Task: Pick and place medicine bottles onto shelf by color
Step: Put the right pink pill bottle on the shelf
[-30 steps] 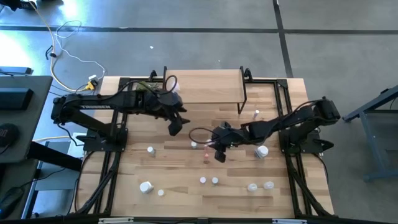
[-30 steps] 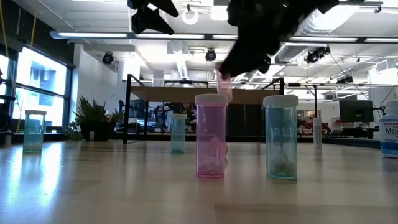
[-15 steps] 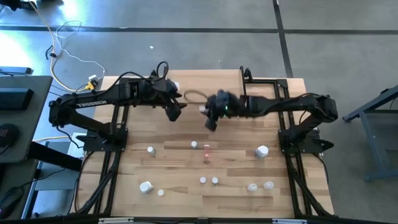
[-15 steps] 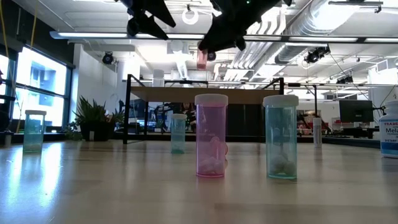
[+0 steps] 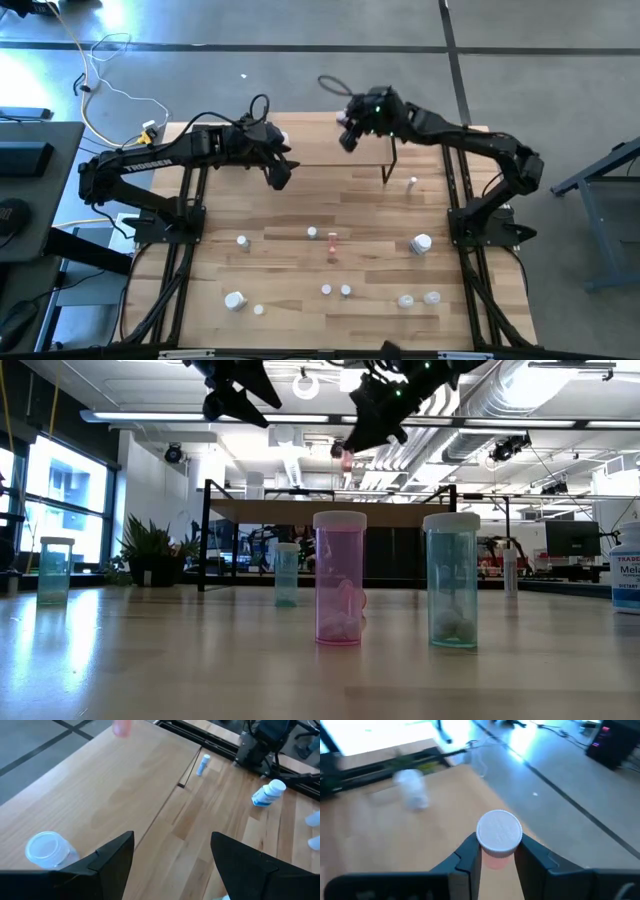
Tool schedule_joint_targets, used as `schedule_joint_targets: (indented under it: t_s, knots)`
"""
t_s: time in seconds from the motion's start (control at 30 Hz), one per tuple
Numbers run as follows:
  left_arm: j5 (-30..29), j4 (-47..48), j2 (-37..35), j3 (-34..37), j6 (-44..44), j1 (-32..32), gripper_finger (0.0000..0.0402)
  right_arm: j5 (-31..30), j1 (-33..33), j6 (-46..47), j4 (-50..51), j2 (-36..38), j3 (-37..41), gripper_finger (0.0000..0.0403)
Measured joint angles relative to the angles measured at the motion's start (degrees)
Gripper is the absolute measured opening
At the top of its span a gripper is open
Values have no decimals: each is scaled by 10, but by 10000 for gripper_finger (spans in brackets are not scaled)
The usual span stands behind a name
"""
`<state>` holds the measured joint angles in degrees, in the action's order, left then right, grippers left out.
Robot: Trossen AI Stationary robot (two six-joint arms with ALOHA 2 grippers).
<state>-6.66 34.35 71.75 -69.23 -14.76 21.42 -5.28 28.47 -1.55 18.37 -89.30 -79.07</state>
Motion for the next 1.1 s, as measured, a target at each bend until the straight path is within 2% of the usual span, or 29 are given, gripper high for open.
schedule_joint_targets:
  t_s: [0.3, 0.4, 0.6, 1.1]
  knots:
    - [0, 0, 0, 0, 0, 0, 252, 2, 89, 0, 18, -2, 0, 87]
    - [0, -2, 0, 0, 0, 0, 252, 23, 106, 3, 30, -15, 0, 87]
    - [-4, -3, 0, 0, 4, 0, 252, 59, 108, 8, 27, -49, 0, 87]
    - [-5, -3, 0, 0, 4, 0, 252, 157, 98, -104, 11, -73, 0, 87]
